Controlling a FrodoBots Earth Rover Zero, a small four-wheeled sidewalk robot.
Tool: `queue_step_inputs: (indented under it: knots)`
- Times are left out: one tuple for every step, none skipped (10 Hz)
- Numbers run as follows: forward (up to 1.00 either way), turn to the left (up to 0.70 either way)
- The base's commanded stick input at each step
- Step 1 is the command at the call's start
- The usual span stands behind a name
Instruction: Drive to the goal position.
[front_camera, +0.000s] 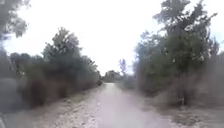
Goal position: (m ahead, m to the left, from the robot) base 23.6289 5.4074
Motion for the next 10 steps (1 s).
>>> queue_step_inputs:
  knots:
    - [0.85, 0.0]
    - [0.85, 0.0]
    - [0.85, 0.0]
    - [0.85, 0.0]
    - [0.85, 0.0]
    - [0.85, 0.0]
    - [0.85, 0.0]
    - [0.85, 0.0]
    - [0.85, 0.0]
    - [0.85, 0.0]
